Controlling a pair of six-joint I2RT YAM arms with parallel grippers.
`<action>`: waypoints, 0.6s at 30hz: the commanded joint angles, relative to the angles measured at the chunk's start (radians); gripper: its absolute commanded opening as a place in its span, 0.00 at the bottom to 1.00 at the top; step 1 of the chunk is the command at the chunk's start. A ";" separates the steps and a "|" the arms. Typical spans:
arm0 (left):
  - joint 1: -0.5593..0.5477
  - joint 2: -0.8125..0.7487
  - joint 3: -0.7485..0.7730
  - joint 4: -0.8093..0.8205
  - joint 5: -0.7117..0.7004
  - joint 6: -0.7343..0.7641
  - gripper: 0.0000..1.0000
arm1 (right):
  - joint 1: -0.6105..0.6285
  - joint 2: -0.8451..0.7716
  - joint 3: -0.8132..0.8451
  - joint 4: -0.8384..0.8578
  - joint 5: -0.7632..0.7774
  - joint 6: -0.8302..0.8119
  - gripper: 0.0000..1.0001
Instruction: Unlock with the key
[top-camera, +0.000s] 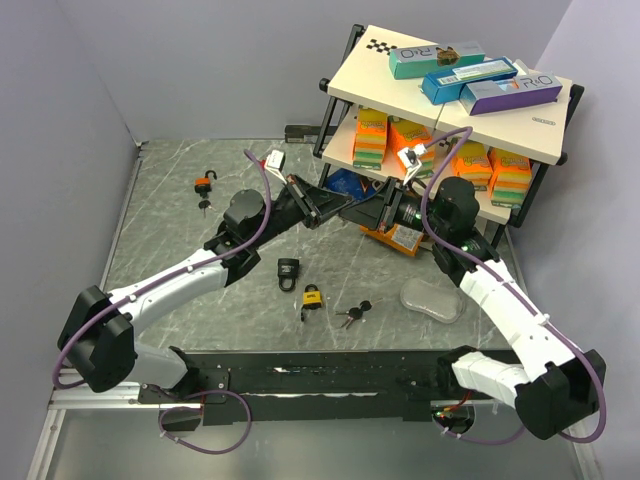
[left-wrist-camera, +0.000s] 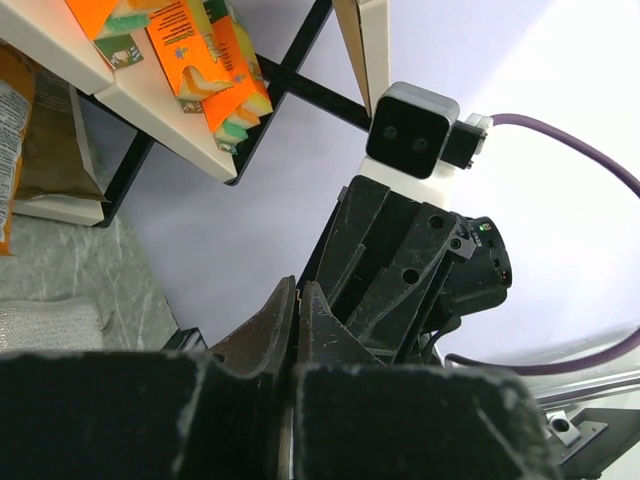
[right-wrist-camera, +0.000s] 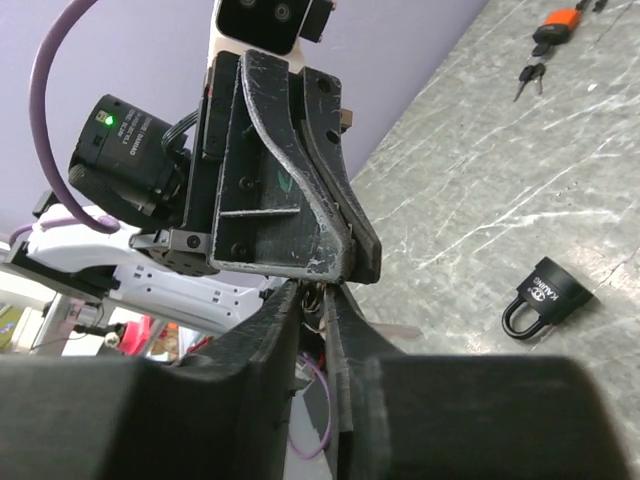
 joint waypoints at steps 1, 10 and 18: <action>-0.027 0.009 0.049 0.042 0.020 0.048 0.01 | 0.001 0.015 0.009 0.064 -0.010 0.049 0.17; -0.055 0.012 0.104 -0.096 0.002 0.170 0.01 | 0.001 0.028 0.000 0.069 -0.017 0.087 0.00; -0.052 -0.006 0.170 -0.228 -0.063 0.247 0.69 | 0.001 0.018 0.003 -0.017 0.005 0.005 0.00</action>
